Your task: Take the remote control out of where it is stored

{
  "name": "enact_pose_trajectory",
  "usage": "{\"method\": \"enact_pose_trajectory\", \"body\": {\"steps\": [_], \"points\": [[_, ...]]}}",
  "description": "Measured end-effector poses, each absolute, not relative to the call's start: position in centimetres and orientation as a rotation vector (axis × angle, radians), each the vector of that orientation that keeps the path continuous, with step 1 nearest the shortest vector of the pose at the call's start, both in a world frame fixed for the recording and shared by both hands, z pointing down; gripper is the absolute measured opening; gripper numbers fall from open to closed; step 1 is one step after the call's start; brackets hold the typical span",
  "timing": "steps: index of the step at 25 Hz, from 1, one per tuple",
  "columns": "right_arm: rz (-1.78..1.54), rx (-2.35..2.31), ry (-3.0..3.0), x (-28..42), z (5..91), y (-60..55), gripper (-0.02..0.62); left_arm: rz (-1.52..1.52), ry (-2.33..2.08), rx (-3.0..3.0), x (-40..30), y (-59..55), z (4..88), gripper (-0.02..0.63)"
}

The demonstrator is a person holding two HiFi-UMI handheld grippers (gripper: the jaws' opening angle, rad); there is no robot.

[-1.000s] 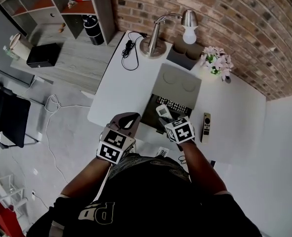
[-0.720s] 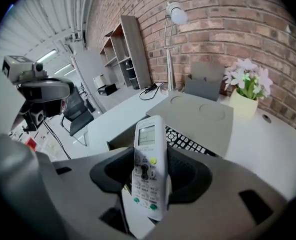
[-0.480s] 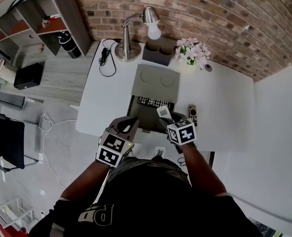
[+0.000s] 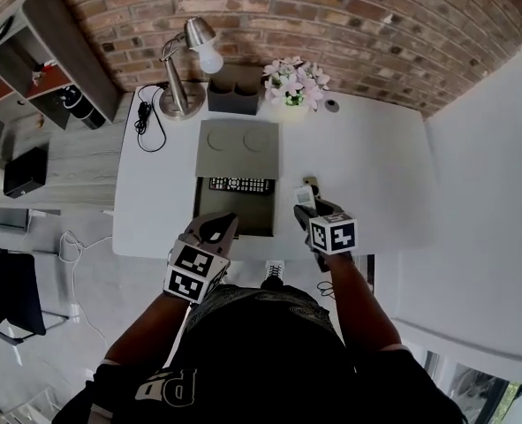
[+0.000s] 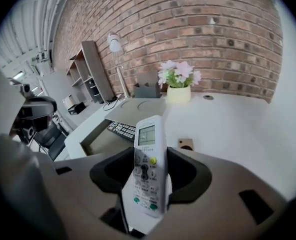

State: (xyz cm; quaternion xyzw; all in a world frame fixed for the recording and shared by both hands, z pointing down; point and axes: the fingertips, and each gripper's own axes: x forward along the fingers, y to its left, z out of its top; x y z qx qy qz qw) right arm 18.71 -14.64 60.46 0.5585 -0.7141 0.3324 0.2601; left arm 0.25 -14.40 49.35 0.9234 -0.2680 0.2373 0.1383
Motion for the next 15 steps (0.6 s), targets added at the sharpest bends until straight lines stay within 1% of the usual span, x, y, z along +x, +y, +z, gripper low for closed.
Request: {"method": "enact_pose_trajectory", "body": {"steps": [8,15], "points": [[1.002,1.720,-1.741,28.6,63.2,-12.8,0.206,0.691,-0.756,2.670,2.2,-14.4,49.4,0.006],[1.006,1.730,-1.677,32.3,66.3,-13.0,0.206,0.696,-0.791,2.657,2.4,-14.5,49.4,0.005]]}}
